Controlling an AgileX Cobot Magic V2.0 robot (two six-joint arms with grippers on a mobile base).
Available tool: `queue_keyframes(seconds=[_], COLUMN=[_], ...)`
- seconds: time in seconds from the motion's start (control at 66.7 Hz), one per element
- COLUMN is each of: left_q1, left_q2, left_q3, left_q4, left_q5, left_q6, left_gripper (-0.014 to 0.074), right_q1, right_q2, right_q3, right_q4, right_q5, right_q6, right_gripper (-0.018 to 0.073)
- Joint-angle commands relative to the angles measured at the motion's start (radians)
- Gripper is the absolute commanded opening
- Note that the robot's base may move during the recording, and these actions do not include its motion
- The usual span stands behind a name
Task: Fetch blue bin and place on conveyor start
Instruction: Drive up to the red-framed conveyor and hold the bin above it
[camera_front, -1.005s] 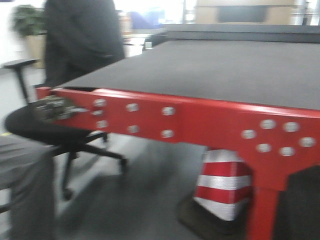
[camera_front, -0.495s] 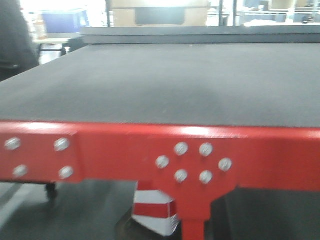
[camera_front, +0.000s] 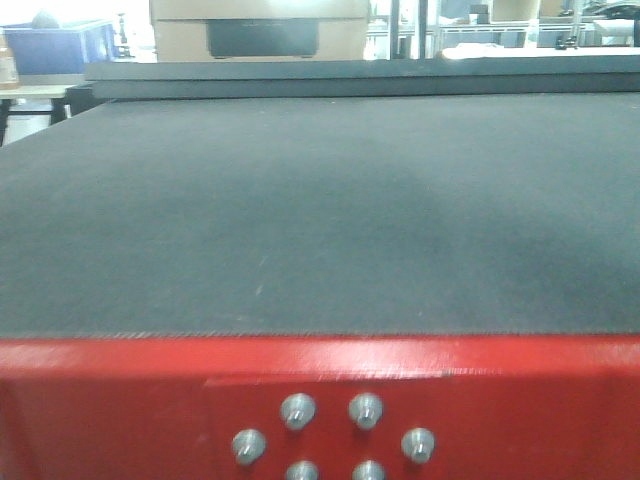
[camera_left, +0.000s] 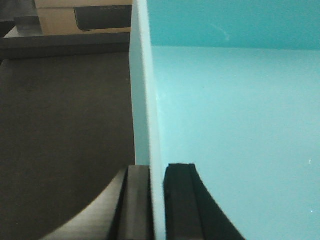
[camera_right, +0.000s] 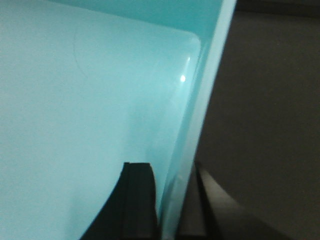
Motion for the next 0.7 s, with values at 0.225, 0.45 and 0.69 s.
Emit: queue_keyframes(seconds=[0.225, 0.45, 0.69], left_q1=[-0.021, -0.021, -0.021], left_q2=[-0.006, -0.006, -0.006], left_q3=[-0.007, -0.007, -0.007], left_q4=[-0.073, -0.073, -0.073], left_q5=[-0.111, -0.111, -0.111], left_q6=[-0.002, -0.002, -0.002], left_gripper=[-0.0111, -0.0111, -0.0111], right_q1=[0.020, 0.020, 0.020], right_q2=[-0.005, -0.005, -0.005], right_q3=[-0.006, -0.006, -0.006], right_q4=[0.090, 0.090, 0.090], right_q5=[-0.091, -0.091, -0.091], right_q6=[-0.028, -0.028, -0.028], right_gripper=[-0.0153, -0.0153, -0.0153])
